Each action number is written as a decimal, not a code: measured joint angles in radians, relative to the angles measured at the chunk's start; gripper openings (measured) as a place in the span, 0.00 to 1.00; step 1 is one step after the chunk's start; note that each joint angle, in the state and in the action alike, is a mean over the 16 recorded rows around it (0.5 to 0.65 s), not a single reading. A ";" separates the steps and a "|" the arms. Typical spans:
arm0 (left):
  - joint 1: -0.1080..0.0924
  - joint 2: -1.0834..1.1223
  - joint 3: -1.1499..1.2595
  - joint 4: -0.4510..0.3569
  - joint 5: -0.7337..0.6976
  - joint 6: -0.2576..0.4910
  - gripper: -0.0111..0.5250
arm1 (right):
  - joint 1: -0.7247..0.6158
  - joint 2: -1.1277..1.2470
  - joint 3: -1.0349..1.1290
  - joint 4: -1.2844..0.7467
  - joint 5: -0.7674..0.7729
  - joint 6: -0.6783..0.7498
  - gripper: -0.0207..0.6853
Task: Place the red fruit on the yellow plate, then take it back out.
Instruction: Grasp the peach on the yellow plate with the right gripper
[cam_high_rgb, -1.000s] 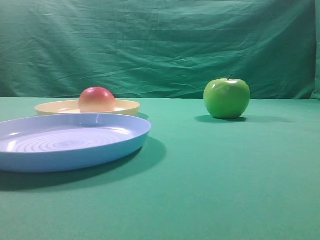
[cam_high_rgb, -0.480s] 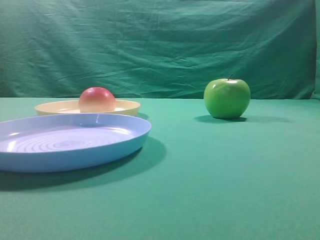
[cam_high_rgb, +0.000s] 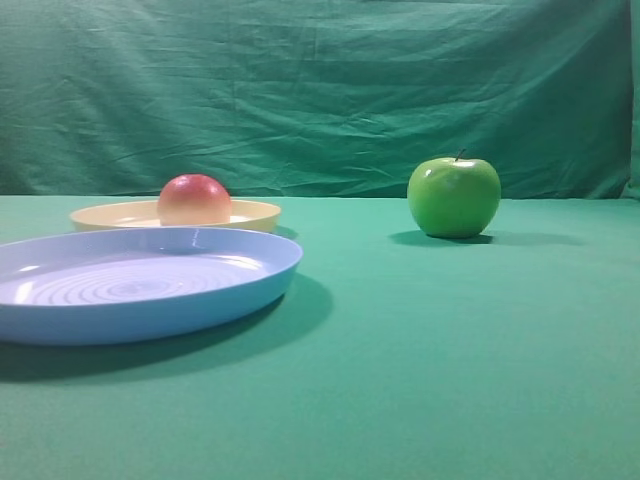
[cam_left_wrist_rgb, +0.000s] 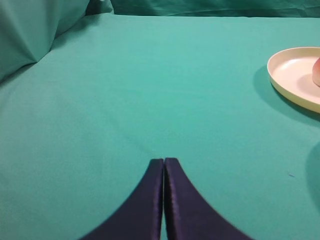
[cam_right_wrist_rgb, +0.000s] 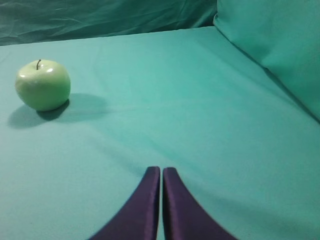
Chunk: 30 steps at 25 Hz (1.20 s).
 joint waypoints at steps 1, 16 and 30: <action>0.000 0.000 0.000 0.000 0.000 0.000 0.02 | 0.000 0.000 0.000 0.004 -0.001 0.000 0.03; 0.000 0.000 0.000 0.000 0.000 -0.001 0.02 | 0.073 0.172 -0.280 0.082 0.156 -0.027 0.03; 0.000 0.000 0.000 0.000 0.000 -0.002 0.02 | 0.157 0.703 -0.799 0.233 0.496 -0.263 0.03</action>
